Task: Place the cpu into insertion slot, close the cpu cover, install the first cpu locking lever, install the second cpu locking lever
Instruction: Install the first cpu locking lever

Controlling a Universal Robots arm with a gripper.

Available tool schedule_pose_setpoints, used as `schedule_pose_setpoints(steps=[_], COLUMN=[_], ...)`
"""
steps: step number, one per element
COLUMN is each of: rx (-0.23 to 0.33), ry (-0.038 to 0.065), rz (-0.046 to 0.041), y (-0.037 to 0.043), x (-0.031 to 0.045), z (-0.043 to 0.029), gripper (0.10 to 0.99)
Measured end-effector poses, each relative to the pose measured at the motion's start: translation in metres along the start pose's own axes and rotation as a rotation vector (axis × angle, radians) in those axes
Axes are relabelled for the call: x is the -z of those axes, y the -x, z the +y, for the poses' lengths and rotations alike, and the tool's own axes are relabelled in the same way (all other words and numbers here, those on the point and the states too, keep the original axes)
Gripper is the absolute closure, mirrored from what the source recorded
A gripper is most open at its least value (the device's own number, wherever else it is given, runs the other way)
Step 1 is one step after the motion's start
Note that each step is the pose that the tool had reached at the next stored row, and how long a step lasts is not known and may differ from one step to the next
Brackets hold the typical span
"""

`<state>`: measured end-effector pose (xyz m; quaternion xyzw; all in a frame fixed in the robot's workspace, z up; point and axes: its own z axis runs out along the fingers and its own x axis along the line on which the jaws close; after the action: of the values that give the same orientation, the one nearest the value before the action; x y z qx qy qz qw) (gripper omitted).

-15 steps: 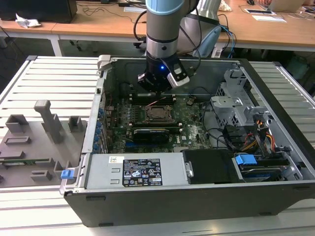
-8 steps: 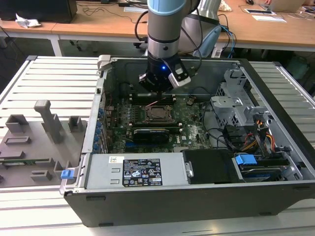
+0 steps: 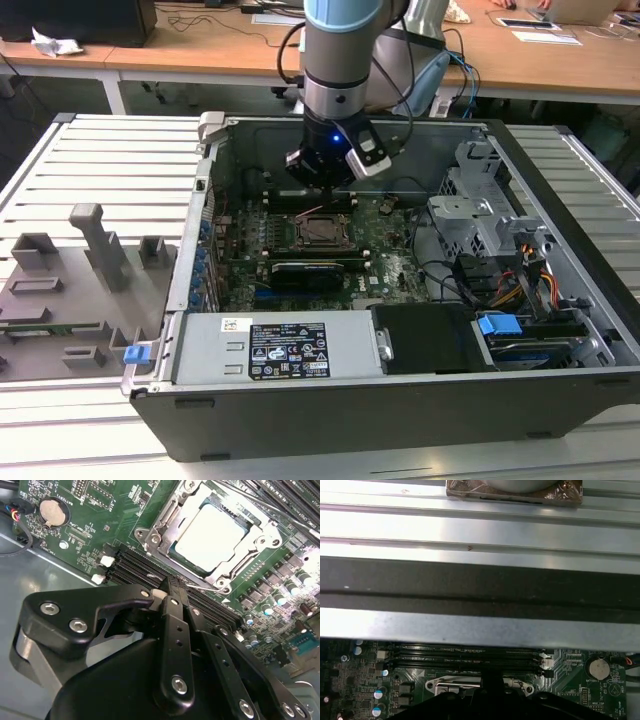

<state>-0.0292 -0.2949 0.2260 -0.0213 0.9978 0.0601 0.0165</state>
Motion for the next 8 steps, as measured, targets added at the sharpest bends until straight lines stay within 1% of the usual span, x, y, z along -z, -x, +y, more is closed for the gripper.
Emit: schedule_pose_setpoints(steps=[3,7,8], rx=[0.0,0.005,0.014], ry=[0.0,0.0,0.001], rz=[-0.0001,0.0005,0.0016], y=[0.0033,0.0034,0.003], x=[-0.0004,-0.0014,-0.002], z=[0.0003,0.0011,0.001], gripper=[0.98,0.98,0.98])
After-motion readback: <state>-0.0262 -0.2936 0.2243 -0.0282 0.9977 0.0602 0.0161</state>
